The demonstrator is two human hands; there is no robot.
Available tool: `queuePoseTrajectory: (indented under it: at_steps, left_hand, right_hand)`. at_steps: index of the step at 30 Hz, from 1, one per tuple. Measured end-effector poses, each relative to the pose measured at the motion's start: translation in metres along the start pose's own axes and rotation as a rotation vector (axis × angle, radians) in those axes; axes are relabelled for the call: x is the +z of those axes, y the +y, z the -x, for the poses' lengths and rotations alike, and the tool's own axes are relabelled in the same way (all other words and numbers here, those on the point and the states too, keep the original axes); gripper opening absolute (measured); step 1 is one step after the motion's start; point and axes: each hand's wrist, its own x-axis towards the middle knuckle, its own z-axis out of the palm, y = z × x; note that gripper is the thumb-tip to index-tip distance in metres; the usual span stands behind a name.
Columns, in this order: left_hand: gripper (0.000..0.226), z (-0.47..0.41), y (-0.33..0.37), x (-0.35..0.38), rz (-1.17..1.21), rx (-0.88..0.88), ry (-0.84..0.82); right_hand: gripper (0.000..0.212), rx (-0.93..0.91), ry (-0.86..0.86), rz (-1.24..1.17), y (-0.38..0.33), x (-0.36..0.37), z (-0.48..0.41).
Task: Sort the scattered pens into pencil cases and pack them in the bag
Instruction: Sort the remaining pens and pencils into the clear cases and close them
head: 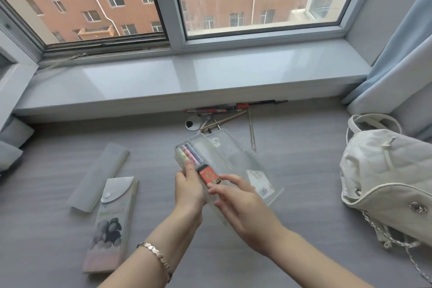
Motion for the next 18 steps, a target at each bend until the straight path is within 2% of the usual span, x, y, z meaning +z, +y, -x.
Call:
queuePoseTrajectory:
  at_steps: [4, 9, 11, 13, 15, 18]
  left_hand:
    - [0.048, 0.000, -0.001, -0.001, 0.002, 0.008, -0.010]
    - [0.050, -0.005, 0.000, 0.000, -0.035, 0.040, -0.003]
    - [0.047, -0.007, 0.000, 0.004, -0.079, 0.048, -0.002]
    - [0.042, -0.007, 0.005, 0.010, -0.135, 0.073, 0.006]
    - [0.045, -0.009, 0.011, 0.018, -0.203, 0.135, 0.002]
    - [0.046, -0.013, 0.023, 0.026, -0.310, 0.223, -0.029]
  right_hand:
    - [0.045, -0.165, -0.052, 0.201, 0.004, -0.005, 0.004]
    - [0.050, -0.315, -0.146, 0.424, 0.011, -0.016, 0.008]
    - [0.045, -0.331, -0.189, 0.411, 0.016, -0.020, 0.002]
    - [0.030, -0.295, -0.197, 0.246, 0.018, -0.028, -0.010]
    - [0.025, -0.216, -0.129, 0.115, 0.023, -0.041, -0.030]
    - [0.020, 0.030, 0.001, 0.108, 0.044, -0.063, -0.064]
